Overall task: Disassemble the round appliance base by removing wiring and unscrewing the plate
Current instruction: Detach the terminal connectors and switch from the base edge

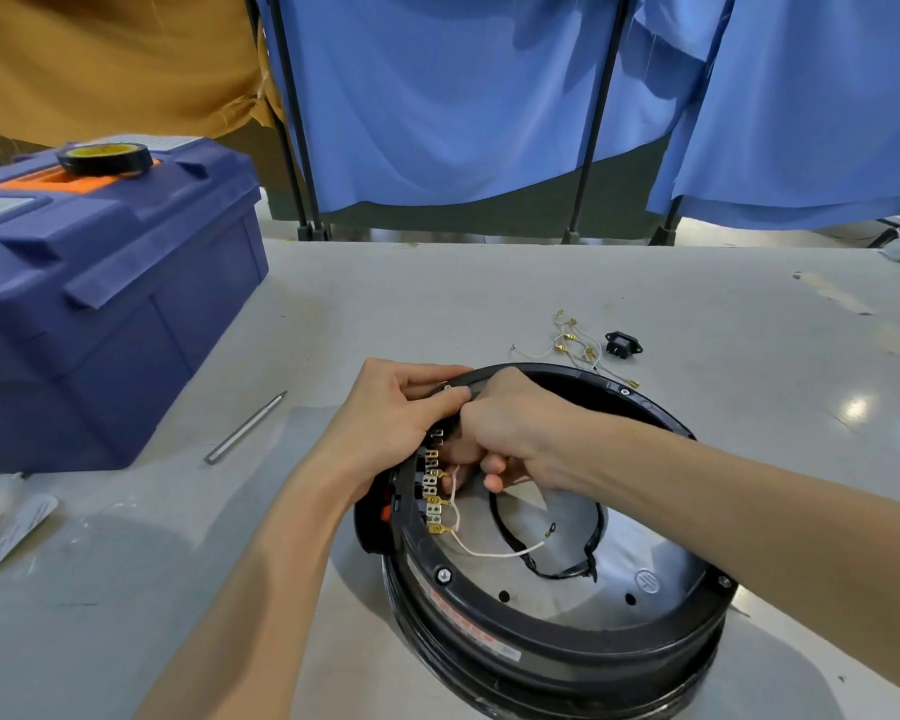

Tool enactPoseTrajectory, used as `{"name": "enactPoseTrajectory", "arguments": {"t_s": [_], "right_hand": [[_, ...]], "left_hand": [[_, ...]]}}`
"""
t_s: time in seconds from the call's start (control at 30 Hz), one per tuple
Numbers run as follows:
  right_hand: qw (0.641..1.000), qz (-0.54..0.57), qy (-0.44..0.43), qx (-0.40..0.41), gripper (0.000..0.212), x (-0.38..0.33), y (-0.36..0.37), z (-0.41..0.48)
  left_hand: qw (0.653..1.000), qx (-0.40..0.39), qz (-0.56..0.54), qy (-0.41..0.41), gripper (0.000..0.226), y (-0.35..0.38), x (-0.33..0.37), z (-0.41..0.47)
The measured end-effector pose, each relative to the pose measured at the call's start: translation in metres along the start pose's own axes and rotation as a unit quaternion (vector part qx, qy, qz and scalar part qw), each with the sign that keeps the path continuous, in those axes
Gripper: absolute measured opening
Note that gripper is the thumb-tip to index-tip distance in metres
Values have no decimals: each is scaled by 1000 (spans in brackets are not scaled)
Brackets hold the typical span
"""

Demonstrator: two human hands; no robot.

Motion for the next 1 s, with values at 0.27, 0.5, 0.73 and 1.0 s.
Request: {"name": "enactPoseTrajectory", "arguments": {"t_s": [0.27, 0.5, 0.73, 1.0], "right_hand": [[992, -104, -38, 54, 23, -2, 11, 0], [988, -102, -51, 103, 17, -2, 14, 4], [994, -76, -16, 74, 25, 7, 4, -3], [990, -121, -57, -34, 26, 1, -12, -13]], "left_hand": [[1000, -11, 11, 11, 19, -2, 0, -1], [1000, -15, 5, 15, 20, -3, -1, 0], [1000, -19, -11, 4, 20, -2, -2, 2], [1000, -22, -2, 2, 22, 0, 1, 0]]}}
Point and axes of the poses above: each hand's wrist, its own z-axis towards the middle knuckle, its own y-axis out of the palm, x = y × z, the point moved 1 cm from there along z, towards the middle knuckle, and after that the axes turned 5 degrees about z, right-handed, at the moved point
